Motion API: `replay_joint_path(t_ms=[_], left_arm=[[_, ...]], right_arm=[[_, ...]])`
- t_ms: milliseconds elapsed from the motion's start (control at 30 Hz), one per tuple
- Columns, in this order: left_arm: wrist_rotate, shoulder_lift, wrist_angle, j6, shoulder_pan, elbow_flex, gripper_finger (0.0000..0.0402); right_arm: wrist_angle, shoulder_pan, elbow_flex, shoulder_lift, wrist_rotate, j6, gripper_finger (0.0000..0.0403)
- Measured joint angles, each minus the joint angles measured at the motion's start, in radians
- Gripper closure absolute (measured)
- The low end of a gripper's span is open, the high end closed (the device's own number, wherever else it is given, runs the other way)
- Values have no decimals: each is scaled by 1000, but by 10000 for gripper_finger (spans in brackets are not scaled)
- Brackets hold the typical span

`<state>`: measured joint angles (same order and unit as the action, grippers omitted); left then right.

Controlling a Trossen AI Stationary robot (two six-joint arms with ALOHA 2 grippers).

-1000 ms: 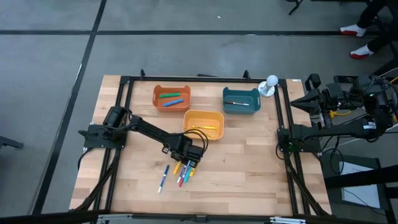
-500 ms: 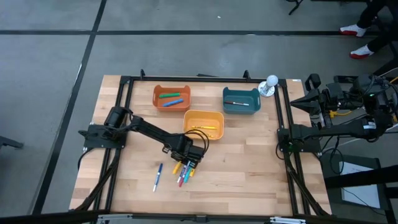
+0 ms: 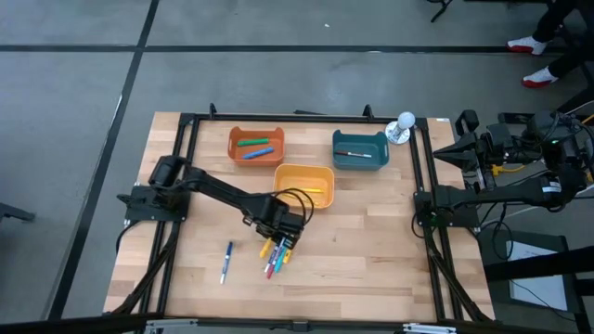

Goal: Pick & Place Markers
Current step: Put the left big yellow highlighter pen into the orange bin

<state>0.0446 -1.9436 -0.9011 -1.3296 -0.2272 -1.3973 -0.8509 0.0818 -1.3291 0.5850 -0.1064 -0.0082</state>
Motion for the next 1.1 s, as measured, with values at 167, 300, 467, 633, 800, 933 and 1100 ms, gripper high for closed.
replay_joint_path(t_ms=[167, 300, 467, 633, 800, 933, 1100], left_arm=[[1, 30, -3, 6, 1, -1, 339], [0, 68, 1, 18, 0, -1, 339], [-14, 132, 3, 27, 0, -1, 339], [-49, 207, 14, 35, 0, -1, 339], [-101, 286, 22, 42, 0, -2, 339], [-144, 347, 53, 69, 2, -2, 339], [-161, 401, 90, 106, 17, -3, 339]], right_arm=[[0, 0, 0, 0, 0, 0, 379], [0, 0, 0, 0, 0, 0, 379], [0, 0, 0, 0, 0, 0, 379], [0, 0, 0, 0, 0, 0, 379], [0, 0, 0, 0, 0, 0, 379], [0, 0, 0, 0, 0, 0, 379], [0, 0, 0, 0, 0, 0, 379]])
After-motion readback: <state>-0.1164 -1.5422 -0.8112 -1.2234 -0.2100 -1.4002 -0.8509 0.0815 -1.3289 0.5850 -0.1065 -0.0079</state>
